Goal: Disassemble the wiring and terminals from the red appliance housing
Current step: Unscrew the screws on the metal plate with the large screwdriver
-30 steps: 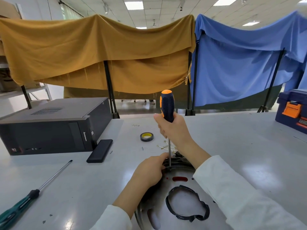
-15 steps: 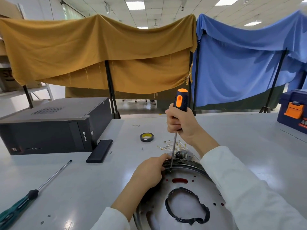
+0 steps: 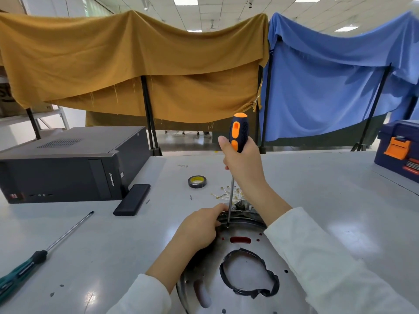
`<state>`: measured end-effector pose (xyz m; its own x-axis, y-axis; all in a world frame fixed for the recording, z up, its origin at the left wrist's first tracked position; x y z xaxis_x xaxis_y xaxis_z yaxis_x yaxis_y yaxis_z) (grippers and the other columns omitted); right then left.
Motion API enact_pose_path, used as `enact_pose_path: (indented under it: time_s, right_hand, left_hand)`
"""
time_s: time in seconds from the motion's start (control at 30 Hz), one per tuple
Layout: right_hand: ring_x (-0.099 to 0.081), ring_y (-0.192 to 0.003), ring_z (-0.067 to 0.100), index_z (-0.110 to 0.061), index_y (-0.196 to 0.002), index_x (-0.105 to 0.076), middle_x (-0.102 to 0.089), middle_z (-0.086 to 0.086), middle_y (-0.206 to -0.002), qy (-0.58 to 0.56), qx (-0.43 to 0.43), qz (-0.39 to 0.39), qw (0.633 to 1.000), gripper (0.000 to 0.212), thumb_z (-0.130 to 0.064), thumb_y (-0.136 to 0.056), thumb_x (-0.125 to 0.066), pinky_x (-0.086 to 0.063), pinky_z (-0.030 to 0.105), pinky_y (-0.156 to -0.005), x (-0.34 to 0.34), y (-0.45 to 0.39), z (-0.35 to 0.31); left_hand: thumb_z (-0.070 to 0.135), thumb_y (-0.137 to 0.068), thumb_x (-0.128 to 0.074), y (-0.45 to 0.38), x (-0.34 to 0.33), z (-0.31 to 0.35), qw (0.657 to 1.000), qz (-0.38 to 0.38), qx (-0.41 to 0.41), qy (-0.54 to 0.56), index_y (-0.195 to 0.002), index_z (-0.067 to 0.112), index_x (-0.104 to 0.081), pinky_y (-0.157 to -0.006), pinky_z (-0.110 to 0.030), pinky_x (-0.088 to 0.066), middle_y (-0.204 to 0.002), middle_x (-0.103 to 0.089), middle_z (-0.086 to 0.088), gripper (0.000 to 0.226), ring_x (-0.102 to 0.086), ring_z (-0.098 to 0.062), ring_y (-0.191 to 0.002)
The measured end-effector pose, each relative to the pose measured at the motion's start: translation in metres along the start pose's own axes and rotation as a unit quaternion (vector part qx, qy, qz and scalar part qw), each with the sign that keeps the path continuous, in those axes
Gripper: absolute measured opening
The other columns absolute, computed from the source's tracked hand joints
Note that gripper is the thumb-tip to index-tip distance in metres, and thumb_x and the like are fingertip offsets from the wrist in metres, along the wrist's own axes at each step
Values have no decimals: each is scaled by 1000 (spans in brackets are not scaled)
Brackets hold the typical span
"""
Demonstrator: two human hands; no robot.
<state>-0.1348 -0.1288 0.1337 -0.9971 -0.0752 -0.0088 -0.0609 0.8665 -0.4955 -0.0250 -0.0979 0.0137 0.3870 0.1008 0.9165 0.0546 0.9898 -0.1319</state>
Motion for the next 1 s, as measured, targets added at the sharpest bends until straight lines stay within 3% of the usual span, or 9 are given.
enact_pose_path:
  time_s: [0.07,0.17,0.23,0.4,0.5,0.57,0.77,0.9,1.0]
  right_hand:
    - [-37,-44,11,-20,-64,-41,-38,-8,-49,-68,-11,-18,997,33,-16,-90,-61,-38,24,-44,-1,-4,0]
    - [-20,-35,10,-19,-57,-34,-27,-6,-42,-211,-72,-205,953,42,-4,-93,-52,-23,18,-39,3,-14,1]
    - [-17,-35,9,-20,-54,-33,-25,-7,-42,-238,-84,-271,929,45,-5,-92,-50,-22,18,-40,9,-19,4]
    - [-31,-41,9,-19,-72,-43,-37,-6,-50,-238,-67,-230,941,26,-13,-93,-56,-36,23,-46,26,-21,14]
    - [-54,-58,16,-16,-87,-48,-55,-3,-61,-154,-39,-175,972,18,-21,-89,-66,-50,31,-64,32,-19,15]
    - [-60,-61,13,-18,-91,-51,-62,-1,-67,-88,-13,-107,990,22,-28,-85,-70,-50,24,-60,30,-14,13]
    - [-38,-43,8,-18,-73,-45,-40,-5,-54,-132,23,-17,991,25,-21,-92,-62,-34,17,-40,8,8,12]
    - [-23,-34,8,-20,-55,-37,-30,-7,-42,-224,-37,-138,964,43,-5,-92,-53,-21,13,-37,14,2,8]
    - [-22,-34,8,-23,-53,-39,-29,-7,-42,-236,-64,-188,951,37,-13,-85,-56,-20,13,-37,22,-2,9]
  left_hand:
    - [8,-90,-45,0,0,-1,1000,-4,0,2,-125,44,-39,-72,-25,-36,-119,-63,0,50,-57,-19,-103]
    - [9,-90,-46,-1,0,0,1000,-2,-3,-1,-124,45,-38,-71,-26,-36,-117,-63,0,50,-57,-21,-103]
    - [8,-90,-47,-2,0,0,1000,0,-1,0,-124,46,-39,-71,-26,-37,-117,-63,0,51,-58,-20,-103]
    - [7,-90,-47,-2,-1,-1,1000,-3,-3,8,-123,47,-39,-72,-25,-38,-118,-63,1,53,-58,-17,-102]
    - [7,-90,-46,-2,-1,-2,1000,-3,-2,2,-123,46,-39,-72,-26,-38,-118,-63,1,52,-58,-19,-101]
    - [7,-91,-45,-3,-1,-2,1000,-4,1,0,-124,46,-39,-71,-26,-39,-117,-63,1,52,-57,-19,-100]
    - [8,-90,-45,-1,-1,0,1000,-2,-3,-4,-126,45,-39,-70,-26,-37,-114,-64,2,52,-57,-17,-99]
    - [8,-90,-45,-2,0,1,1000,-1,-4,-10,-125,45,-39,-71,-26,-38,-115,-64,2,51,-57,-18,-99]
    - [8,-90,-45,-1,0,0,1000,1,-7,-10,-124,45,-40,-70,-26,-37,-114,-64,2,50,-58,-18,-100]
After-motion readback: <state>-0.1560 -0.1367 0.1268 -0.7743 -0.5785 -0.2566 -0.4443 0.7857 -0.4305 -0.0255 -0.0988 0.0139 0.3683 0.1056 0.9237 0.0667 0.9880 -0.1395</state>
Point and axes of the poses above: each hand's wrist, its own y-axis away from the middle knuckle, its own x-axis out of the back of the hand, z = x × y, the point moved 1 cm from there along -y, towards the middle knuckle
